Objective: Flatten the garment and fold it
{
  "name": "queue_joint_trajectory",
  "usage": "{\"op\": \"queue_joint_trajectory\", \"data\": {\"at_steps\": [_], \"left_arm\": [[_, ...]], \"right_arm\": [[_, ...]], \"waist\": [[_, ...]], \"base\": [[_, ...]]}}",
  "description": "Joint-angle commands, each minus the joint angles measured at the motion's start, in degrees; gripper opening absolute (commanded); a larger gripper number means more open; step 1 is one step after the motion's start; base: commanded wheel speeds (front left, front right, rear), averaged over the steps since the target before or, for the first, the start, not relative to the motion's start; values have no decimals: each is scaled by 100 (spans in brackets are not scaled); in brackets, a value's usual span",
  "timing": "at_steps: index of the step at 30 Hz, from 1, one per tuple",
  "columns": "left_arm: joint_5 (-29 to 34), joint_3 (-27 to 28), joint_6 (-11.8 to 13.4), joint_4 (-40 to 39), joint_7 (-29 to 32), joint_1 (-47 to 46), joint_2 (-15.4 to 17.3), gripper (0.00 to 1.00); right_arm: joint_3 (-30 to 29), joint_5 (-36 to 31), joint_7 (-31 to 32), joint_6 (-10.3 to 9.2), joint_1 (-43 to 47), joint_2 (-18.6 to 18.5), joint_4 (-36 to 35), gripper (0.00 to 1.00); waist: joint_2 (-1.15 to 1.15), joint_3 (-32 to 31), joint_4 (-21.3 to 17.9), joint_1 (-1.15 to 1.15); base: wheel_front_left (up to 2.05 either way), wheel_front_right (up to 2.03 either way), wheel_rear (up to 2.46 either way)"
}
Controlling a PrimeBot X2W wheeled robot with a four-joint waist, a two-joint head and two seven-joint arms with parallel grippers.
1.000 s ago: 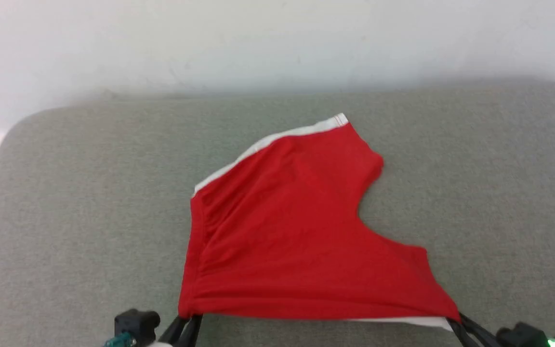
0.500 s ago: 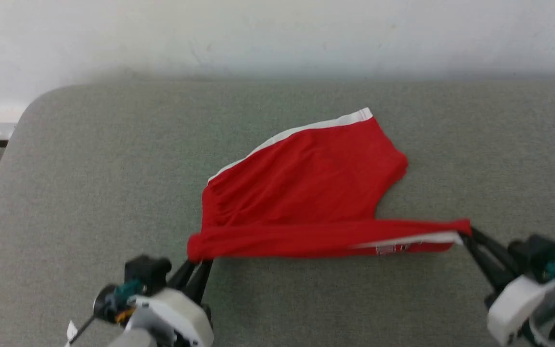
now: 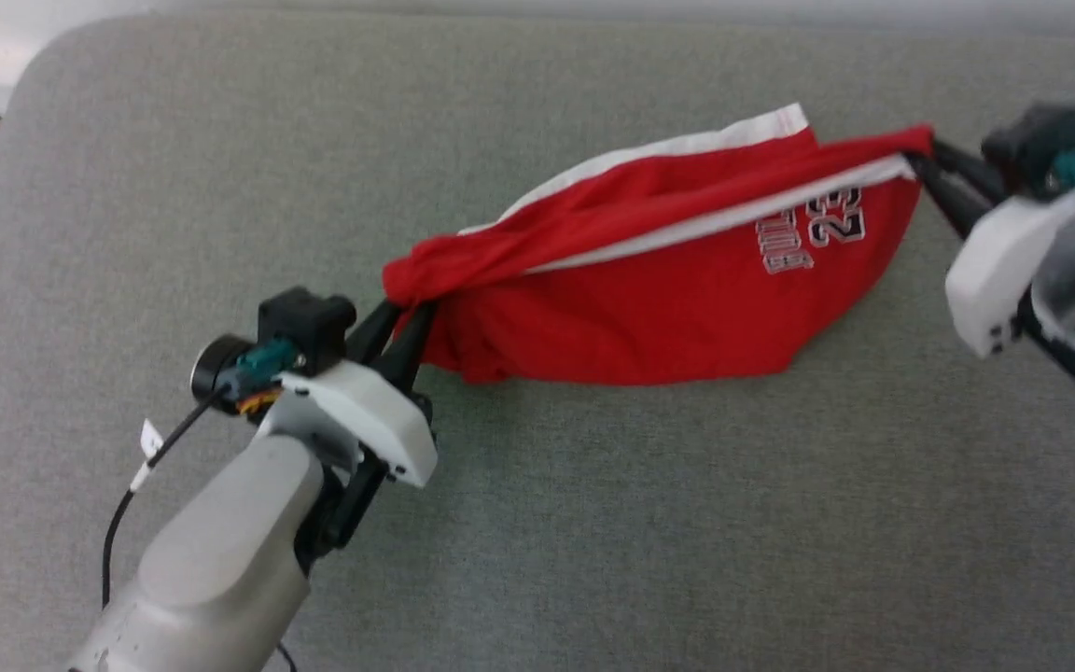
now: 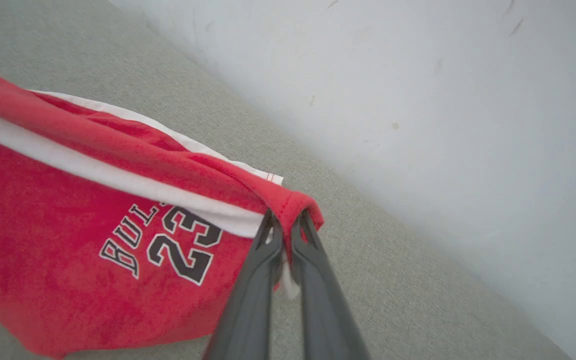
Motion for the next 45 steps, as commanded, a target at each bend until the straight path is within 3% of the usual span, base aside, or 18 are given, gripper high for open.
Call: {"op": "queue_joint_trajectory", "data": {"at_steps": [1, 6, 12, 13, 14, 15, 20, 23, 28, 33, 37, 45], "left_arm": [[43, -15, -52, 104, 34, -201, -63, 0], [73, -80, -173, 425, 102, -578, -210, 0], [153, -127, -249, 682, -53, -793, -329, 0], [163, -133, -245, 702, -88, -799, -360, 4], [173, -136, -243, 713, -125, -795, -382, 42], [197, -131, -228, 711, -169, -784, -386, 100], [333, 86, 11, 401, -374, -533, -318, 100], [466, 336, 253, -4, -413, -256, -245, 100], [882, 840, 580, -896, -420, 287, -246, 100], [1273, 1219, 692, -1365, -421, 641, -401, 100], [1497, 1436, 642, -1437, -422, 718, -614, 100], [1835, 1762, 371, -1177, -422, 638, -1002, 100]], "right_arm": [[119, 52, 45, -13, -346, 79, 293, 0], [668, -44, 128, -13, -1474, 439, 1470, 0], [1419, -60, 59, -13, -2104, 773, 2598, 0], [1523, 32, 24, -13, -2139, 794, 2697, 10], [1601, 143, -25, -13, -2175, 791, 2771, 40], [1699, 217, -91, -13, -2221, 757, 2811, 100], [2124, 687, -273, -13, -2481, 426, 2659, 100], [2401, 1145, -14, -13, -2635, 114, 2261, 100], [2882, 2499, 1453, -13, -2812, -605, 1211, 100], [3230, 3220, 2703, -13, -3013, -1233, 649, 100], [3296, 3580, 3152, -13, -2898, -1233, 824, 100], [3259, 3898, 3075, -13, -2220, -631, 1837, 100]], "waist": [[0, 567, 264, -2], [0, 960, 325, -2], [0, 1166, 411, -2], [0, 1150, 423, -2], [0, 1119, 429, -2], [0, 1077, 423, -2], [0, 768, 338, -2], [0, 577, 309, -2], [0, 387, 391, -2], [0, 434, 559, -2], [0, 565, 715, -2], [0, 741, 909, -2]], "base": [[0, 0, 0], [0, 0, 0], [0, 0, 0], [0, 0, 0], [0, 0, 0], [0, 0, 0], [0, 0, 0], [0, 0, 0], [0, 0, 0], [0, 0, 0], [0, 0, 0], [0, 0, 0]]}}
